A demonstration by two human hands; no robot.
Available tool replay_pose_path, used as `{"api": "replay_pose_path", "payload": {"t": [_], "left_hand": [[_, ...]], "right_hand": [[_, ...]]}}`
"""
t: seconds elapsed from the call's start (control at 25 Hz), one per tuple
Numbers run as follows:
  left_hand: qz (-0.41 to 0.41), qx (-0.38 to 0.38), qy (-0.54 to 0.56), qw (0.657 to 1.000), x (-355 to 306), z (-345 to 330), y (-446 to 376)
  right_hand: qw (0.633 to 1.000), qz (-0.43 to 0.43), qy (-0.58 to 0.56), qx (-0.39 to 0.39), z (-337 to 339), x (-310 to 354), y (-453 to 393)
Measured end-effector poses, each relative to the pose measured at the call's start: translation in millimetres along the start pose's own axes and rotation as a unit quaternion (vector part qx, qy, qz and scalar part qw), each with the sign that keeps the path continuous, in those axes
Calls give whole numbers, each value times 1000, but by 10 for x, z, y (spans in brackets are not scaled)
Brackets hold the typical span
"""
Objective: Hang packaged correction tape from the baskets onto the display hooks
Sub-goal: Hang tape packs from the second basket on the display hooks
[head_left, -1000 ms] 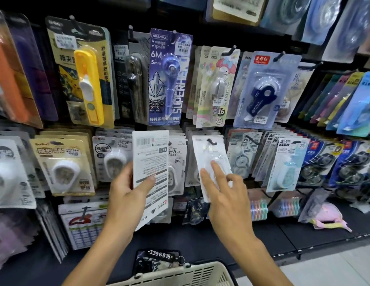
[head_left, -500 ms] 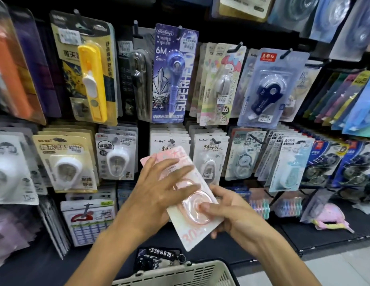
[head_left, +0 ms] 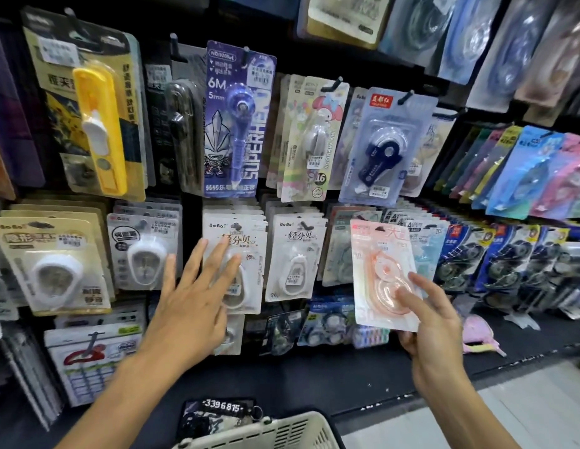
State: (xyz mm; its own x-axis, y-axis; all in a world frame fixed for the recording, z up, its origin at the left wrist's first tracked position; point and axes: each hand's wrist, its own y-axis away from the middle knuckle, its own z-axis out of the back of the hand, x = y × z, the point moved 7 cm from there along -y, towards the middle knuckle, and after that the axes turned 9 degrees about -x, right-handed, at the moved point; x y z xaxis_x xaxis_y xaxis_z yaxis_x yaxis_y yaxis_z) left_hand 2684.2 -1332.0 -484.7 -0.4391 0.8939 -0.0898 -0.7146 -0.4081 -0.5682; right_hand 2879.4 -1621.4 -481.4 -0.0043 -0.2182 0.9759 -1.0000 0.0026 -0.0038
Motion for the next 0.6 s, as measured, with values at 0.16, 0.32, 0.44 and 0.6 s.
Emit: {"api": "replay_pose_path", "payload": {"t": [0.16, 0.32, 0.44, 0.6], "left_hand": [[-14, 11, 3, 1000, -51, -24, 25], [-49, -32, 25, 998, -186, -4, 144], [8, -78, 96, 992, -172, -101, 506], [64, 276, 115, 952, -108, -1220, 1614]], "right_hand": [[997, -36, 56, 44, -135, -76, -142], [984, -68, 123, 112, -493, -273, -280], [971, -46, 210, 103, -445, -823, -18], [882, -219, 355, 217, -17, -2611, 996]]}}
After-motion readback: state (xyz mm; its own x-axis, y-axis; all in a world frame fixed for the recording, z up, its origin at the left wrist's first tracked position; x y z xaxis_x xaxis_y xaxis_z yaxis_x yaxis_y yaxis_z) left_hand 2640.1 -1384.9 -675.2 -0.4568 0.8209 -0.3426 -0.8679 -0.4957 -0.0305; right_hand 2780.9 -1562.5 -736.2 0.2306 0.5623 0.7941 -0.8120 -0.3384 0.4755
